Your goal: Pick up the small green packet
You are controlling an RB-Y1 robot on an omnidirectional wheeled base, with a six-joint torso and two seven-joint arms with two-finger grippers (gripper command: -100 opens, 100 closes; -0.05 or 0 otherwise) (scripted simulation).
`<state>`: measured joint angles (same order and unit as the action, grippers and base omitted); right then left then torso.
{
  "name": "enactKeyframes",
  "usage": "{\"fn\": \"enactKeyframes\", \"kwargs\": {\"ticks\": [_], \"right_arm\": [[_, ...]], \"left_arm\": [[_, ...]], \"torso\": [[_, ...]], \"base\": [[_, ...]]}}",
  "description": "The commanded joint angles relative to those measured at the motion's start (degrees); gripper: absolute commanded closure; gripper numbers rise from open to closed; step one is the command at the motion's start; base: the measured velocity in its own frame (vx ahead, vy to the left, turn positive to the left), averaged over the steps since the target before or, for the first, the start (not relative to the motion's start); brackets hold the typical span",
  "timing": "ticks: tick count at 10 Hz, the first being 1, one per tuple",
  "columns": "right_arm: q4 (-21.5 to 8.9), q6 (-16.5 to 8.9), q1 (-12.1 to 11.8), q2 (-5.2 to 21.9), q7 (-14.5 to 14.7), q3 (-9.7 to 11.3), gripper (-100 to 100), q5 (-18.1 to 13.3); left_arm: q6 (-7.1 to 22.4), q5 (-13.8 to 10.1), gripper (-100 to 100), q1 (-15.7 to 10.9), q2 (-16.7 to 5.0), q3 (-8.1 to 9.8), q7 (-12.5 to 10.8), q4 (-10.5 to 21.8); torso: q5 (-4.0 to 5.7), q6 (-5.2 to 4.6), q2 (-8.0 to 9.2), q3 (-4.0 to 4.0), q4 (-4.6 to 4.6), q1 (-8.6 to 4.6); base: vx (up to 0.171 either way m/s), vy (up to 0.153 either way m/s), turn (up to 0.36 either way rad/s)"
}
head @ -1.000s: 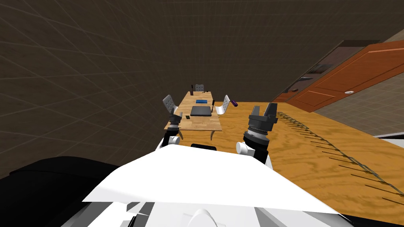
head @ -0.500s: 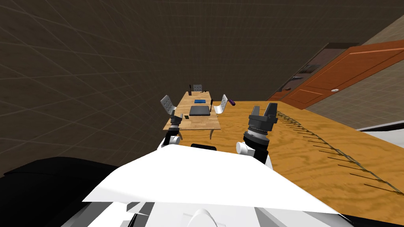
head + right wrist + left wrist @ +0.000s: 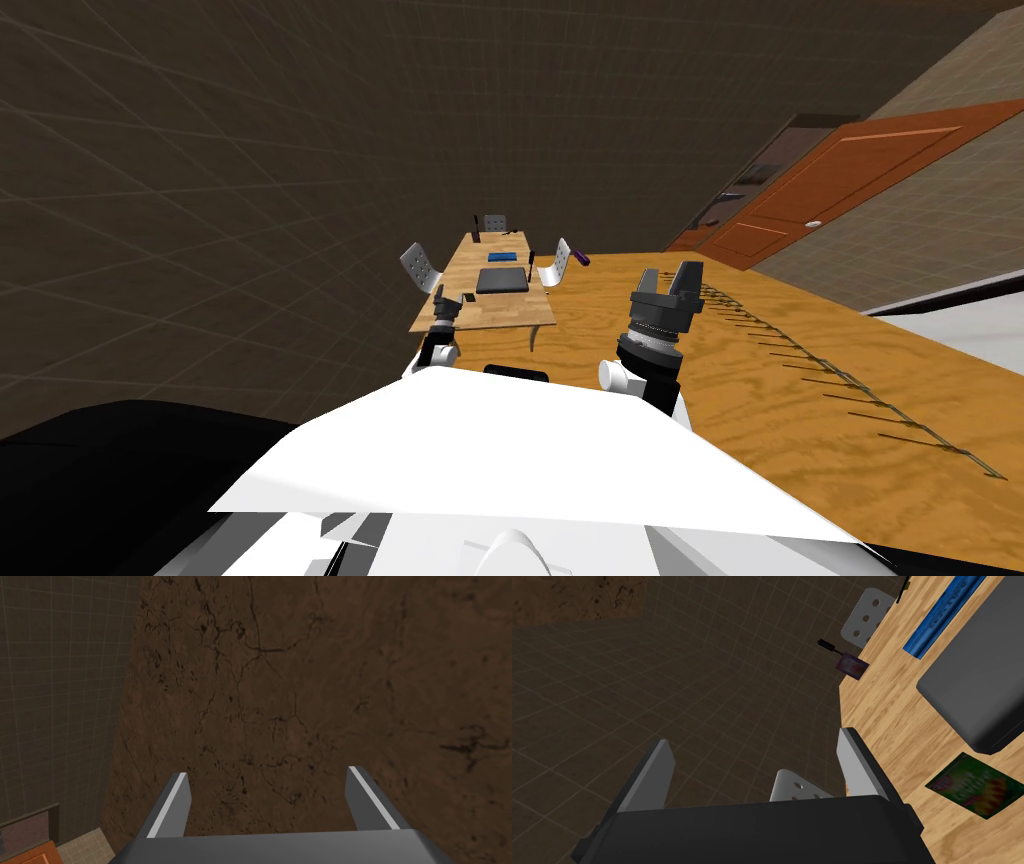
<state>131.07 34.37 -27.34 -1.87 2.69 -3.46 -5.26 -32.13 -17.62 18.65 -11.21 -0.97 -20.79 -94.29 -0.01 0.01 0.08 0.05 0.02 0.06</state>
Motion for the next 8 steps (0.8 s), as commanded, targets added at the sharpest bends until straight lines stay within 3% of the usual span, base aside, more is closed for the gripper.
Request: {"fn": "enactKeyframes", "kwargs": {"ticks": [1,3,8], "right_arm": [[0.00,0.00,0.00,0.00,0.00,0.00,0,0.00],[0.00,0.00,0.00,0.00,0.00,0.00,0,0.00],[0.00,0.00,0.00,0.00,0.00,0.00,0,0.00]], "left_arm": [[-0.10,-0.55,-100,-0.67,0.04,0.11,-0.98,2.26],[-0.94,-3.10,-100,-3.13,-0.35,0.45,-4.62,7.15],[-1.67,-5.96,-100,-5.77,-0.66,0.68,-8.10,15.21]], "torso": [[0.00,0.00,0.00,0.00,0.00,0.00],[-0.01,0.00,-0.01,-0.01,0.00,0.02],[-0.01,0.00,-0.06,-0.03,-0.01,0.04]], "base": [[-0.021,0.012,-0.063],[-0.030,0.019,-0.151],[-0.017,0.019,-0.082]]}}
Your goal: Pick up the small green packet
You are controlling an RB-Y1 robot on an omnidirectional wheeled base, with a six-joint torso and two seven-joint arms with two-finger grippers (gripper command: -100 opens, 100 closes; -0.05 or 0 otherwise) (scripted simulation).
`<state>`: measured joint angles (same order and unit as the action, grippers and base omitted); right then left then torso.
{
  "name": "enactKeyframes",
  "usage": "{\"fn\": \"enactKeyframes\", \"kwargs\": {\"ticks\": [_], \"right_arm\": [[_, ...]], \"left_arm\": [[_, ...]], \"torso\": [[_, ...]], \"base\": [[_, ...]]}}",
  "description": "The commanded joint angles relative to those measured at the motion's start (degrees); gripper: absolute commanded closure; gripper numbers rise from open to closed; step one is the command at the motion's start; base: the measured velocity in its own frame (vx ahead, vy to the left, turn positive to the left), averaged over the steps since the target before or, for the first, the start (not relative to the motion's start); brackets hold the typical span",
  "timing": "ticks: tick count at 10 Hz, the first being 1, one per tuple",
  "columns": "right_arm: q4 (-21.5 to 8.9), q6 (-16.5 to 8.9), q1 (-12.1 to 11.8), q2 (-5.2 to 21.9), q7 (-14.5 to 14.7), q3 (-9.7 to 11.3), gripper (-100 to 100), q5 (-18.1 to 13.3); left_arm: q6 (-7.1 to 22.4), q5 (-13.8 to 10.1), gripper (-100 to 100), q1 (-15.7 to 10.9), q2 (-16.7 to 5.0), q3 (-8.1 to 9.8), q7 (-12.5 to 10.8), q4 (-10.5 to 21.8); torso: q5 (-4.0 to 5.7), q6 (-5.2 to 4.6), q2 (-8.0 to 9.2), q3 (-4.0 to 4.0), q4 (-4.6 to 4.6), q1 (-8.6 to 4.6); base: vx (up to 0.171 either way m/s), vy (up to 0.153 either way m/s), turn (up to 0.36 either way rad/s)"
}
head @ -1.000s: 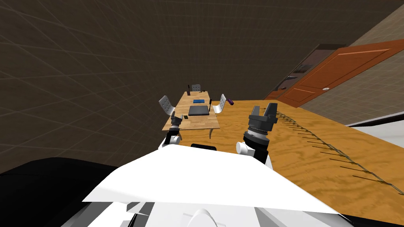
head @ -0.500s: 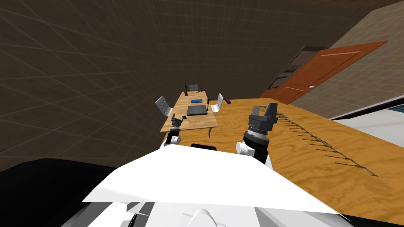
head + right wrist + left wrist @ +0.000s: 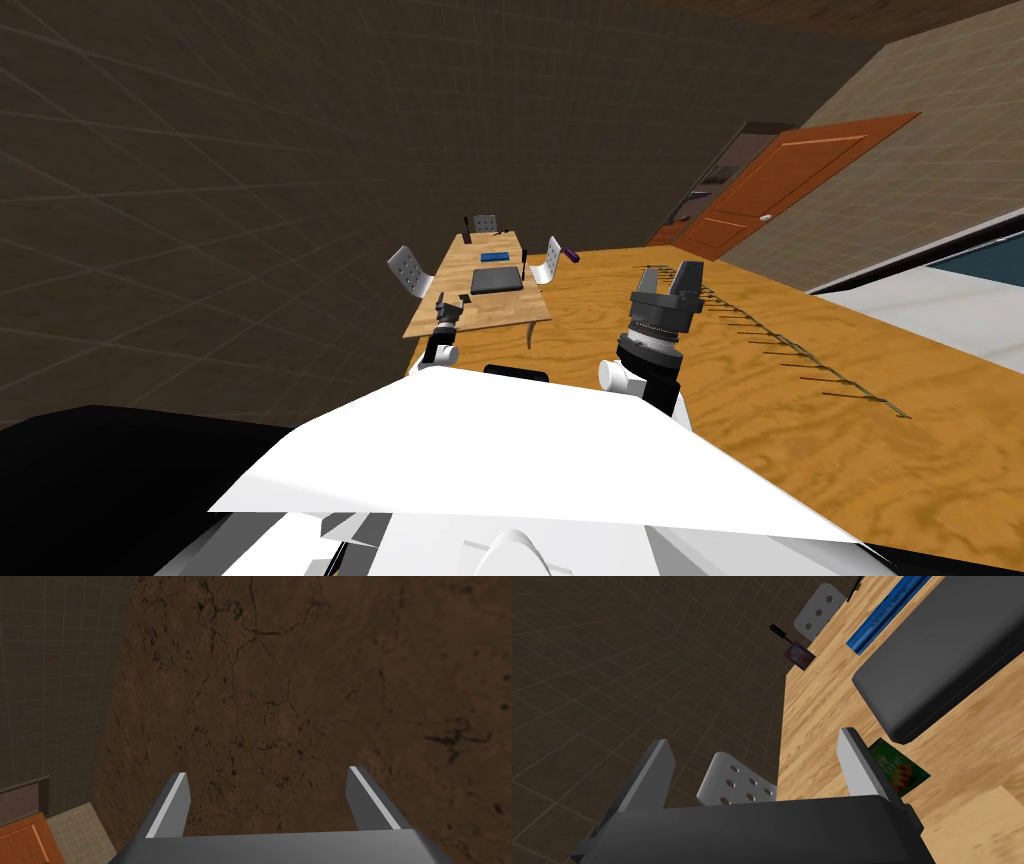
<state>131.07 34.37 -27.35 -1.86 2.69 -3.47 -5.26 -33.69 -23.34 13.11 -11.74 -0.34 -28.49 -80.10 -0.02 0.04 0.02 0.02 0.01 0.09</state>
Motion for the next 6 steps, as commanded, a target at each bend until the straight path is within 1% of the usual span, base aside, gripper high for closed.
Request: {"fn": "enactKeyframes", "kwargs": {"ticks": [1,2,3,4,5,6], "right_arm": [[0.00,0.00,0.00,0.00,0.00,0.00,0,0.00],[0.00,0.00,0.01,0.00,0.00,0.00,0,0.00],[0.00,0.00,0.00,0.00,0.00,0.00,0,0.00],[0.00,0.00,0.00,0.00,0.00,0.00,0,0.00],[0.00,0.00,0.00,0.00,0.00,0.00,0,0.00],[0.00,0.00,0.00,0.00,0.00,0.00,0,0.00]], "left_arm": [[-0.42,-1.79,-100,-1.60,-0.27,0.12,-2.04,2.86],[-0.42,-1.79,-100,-1.60,-0.27,0.12,-2.04,4.21],[-0.70,-3.39,-100,-3.01,-0.40,0.16,-3.62,6.81],[-0.70,-3.39,-100,-3.01,-0.40,0.16,-3.62,7.36],[-0.95,-5.04,-100,-4.44,-0.54,0.17,-5.13,9.68],[-0.95,-5.04,-100,-4.44,-0.54,0.17,-5.13,10.43]], "torso": [[0.00,0.00,0.00,0.00,0.00,0.00],[0.00,-0.03,0.00,0.00,0.01,0.01],[0.00,0.01,0.00,0.00,0.00,0.02],[0.00,-0.01,-0.01,0.00,0.00,0.02],[0.00,0.00,-0.01,-0.01,0.00,0.01],[0.00,-0.02,-0.02,-0.01,0.00,0.03]], "base": [[-0.015,0.016,-0.144],[-0.013,0.020,-0.051],[-0.009,0.021,-0.093],[-0.008,0.019,-0.057],[-0.010,0.026,-0.123],[-0.006,0.026,-0.067]]}}
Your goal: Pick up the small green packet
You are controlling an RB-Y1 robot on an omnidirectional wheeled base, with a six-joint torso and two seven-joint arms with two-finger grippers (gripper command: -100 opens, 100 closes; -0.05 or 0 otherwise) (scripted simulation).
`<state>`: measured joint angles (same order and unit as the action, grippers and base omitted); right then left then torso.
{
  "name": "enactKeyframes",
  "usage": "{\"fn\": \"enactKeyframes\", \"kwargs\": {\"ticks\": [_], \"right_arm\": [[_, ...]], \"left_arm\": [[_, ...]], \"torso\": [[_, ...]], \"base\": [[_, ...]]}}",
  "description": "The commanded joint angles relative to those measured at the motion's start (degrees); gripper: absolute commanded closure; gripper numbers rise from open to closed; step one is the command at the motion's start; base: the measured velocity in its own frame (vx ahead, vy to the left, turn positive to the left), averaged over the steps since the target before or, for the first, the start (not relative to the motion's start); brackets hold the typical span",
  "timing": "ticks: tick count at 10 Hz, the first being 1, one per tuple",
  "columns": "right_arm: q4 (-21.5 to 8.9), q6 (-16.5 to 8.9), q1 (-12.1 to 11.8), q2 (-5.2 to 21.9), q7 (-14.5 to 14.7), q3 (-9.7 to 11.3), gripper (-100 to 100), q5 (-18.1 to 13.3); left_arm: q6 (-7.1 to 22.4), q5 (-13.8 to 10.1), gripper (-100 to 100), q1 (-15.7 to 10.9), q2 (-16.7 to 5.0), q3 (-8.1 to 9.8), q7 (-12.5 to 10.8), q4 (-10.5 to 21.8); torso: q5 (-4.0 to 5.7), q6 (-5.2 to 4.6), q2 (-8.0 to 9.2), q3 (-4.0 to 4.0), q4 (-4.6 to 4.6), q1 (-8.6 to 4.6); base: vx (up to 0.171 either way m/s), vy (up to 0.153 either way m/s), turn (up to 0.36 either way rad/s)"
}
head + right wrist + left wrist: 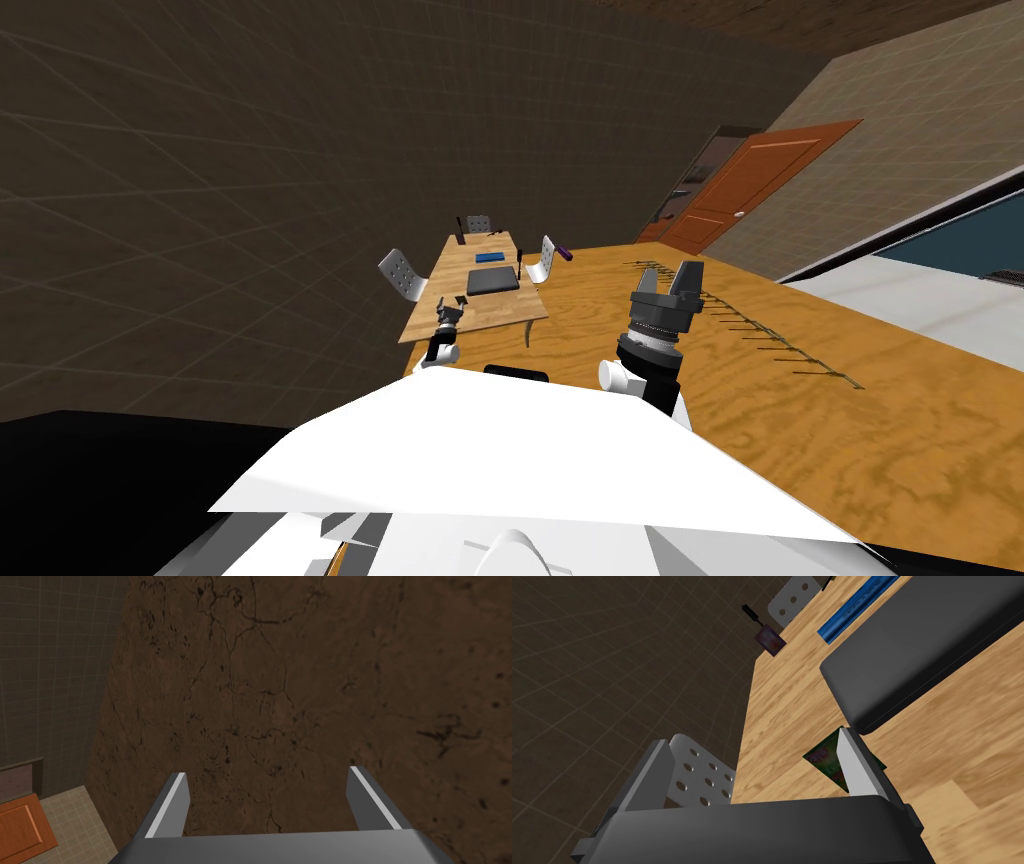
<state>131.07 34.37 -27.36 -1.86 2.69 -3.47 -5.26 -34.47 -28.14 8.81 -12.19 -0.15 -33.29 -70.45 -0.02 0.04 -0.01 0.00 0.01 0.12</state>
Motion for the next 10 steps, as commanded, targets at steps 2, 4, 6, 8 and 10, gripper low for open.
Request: {"fn": "enactKeyframes", "kwargs": {"ticks": [2,4,6,8,10], "right_arm": [[0.00,0.00,0.00,0.00,0.00,0.00,0,0.00],[0.00,0.00,0.00,0.00,0.00,0.00,0,0.00],[0.00,0.00,0.00,0.00,0.00,0.00,0,0.00],[0.00,0.00,0.00,0.00,0.00,0.00,0,0.00],[0.00,0.00,0.00,0.00,0.00,0.00,0,0.00]], "left_arm": [[-0.38,-1.94,-100,-1.58,-0.22,-0.04,-1.76,3.79],[-0.57,-3.66,-100,-3.02,-0.36,-0.08,-3.11,6.70],[-0.73,-5.39,-100,-4.46,-0.50,-0.14,-4.39,9.52],[-0.86,-7.13,-100,-5.88,-0.64,-0.23,-5.59,12.25],[-1.07,-10.56,-100,-8.63,-0.90,-0.42,-7.79,16.28]], "torso": [[0.00,-0.02,-0.02,-0.01,0.00,0.01],[0.00,-0.02,-0.02,-0.01,0.00,0.00],[0.00,-0.01,-0.02,-0.01,0.00,0.02],[0.00,-0.02,-0.04,-0.02,0.00,0.03],[0.00,-0.01,-0.04,-0.02,-0.01,0.02]], "base": [[-0.003,0.025,-0.091],[-0.004,0.024,-0.090],[0.000,0.030,-0.081],[0.001,0.030,-0.090],[0.002,0.035,-0.124]]}}
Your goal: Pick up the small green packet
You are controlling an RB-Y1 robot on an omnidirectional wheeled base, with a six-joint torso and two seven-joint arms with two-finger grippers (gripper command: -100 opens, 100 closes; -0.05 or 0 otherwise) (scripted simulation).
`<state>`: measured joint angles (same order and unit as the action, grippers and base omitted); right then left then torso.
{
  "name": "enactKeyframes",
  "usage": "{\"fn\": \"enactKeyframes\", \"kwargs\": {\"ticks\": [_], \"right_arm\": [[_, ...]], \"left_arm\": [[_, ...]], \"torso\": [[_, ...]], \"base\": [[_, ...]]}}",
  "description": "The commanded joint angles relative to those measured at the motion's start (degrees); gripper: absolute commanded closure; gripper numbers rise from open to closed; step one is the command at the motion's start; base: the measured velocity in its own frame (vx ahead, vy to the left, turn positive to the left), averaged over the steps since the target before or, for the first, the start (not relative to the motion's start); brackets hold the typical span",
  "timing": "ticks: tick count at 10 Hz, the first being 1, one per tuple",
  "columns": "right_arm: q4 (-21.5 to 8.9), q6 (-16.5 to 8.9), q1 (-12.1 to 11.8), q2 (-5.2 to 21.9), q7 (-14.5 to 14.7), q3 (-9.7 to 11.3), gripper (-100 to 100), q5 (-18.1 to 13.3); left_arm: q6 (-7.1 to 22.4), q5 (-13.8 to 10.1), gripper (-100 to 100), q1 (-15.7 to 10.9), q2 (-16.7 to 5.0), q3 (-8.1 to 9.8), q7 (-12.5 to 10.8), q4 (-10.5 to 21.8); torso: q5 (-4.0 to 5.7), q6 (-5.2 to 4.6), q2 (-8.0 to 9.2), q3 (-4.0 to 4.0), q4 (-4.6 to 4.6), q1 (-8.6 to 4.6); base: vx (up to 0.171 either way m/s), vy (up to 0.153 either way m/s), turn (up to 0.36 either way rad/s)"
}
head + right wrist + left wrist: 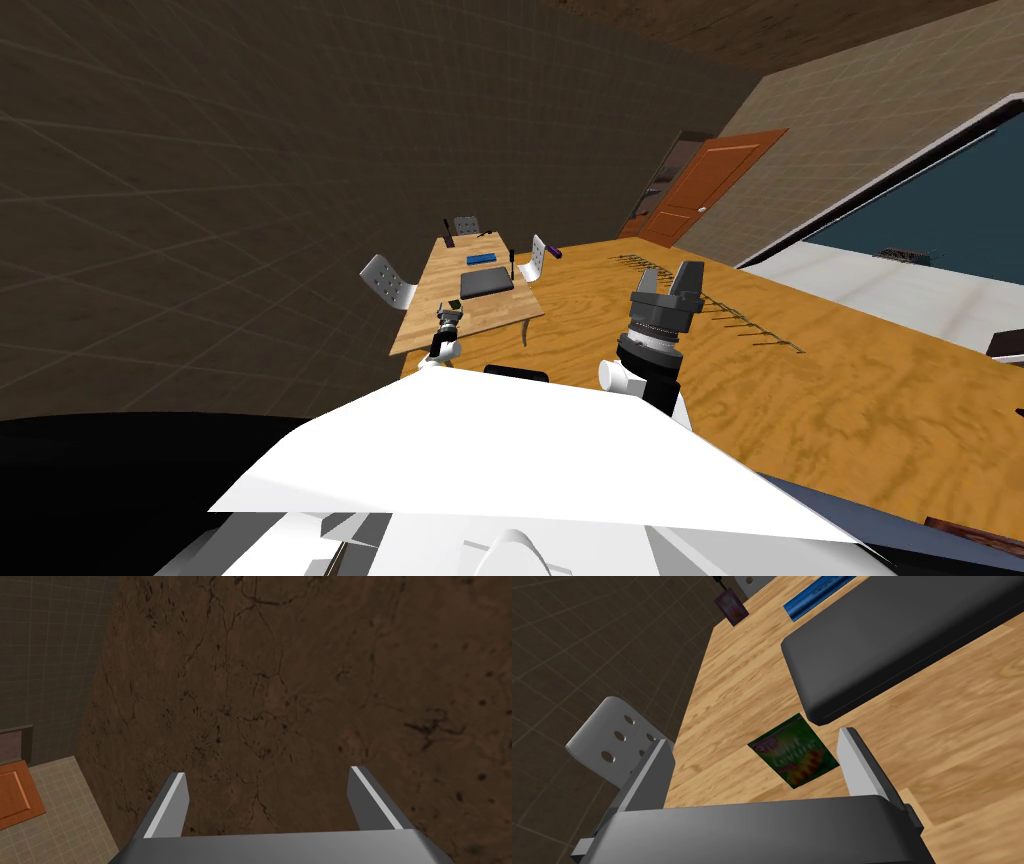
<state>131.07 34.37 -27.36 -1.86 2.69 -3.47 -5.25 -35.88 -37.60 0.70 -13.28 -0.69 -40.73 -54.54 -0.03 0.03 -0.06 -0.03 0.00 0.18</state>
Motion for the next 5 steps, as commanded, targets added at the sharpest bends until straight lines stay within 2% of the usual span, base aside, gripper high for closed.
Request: {"fn": "enactKeyframes", "kwargs": {"ticks": [1,2,5], "right_arm": [[0.00,0.00,0.00,0.00,0.00,0.00,0,0.00],[0.00,0.00,0.00,0.00,0.00,0.00,0,0.00],[0.00,0.00,0.00,0.00,0.00,0.00,0,0.00]], "left_arm": [[0.25,-2.76,-100,-1.83,0.05,0.01,-1.36,2.86],[0.25,-2.76,-100,-1.83,0.05,0.01,-1.36,3.89],[0.02,-7.38,-100,-5.41,-0.38,-0.27,-4.04,10.33]], "torso": [[0.00,0.00,0.00,0.00,0.00,0.00],[-0.01,0.00,-0.01,-0.01,0.00,0.05],[-0.01,0.01,0.00,0.00,0.00,0.02]], "base": [[0.006,0.056,-0.165],[0.004,0.048,-0.056],[0.004,0.049,-0.121]]}}
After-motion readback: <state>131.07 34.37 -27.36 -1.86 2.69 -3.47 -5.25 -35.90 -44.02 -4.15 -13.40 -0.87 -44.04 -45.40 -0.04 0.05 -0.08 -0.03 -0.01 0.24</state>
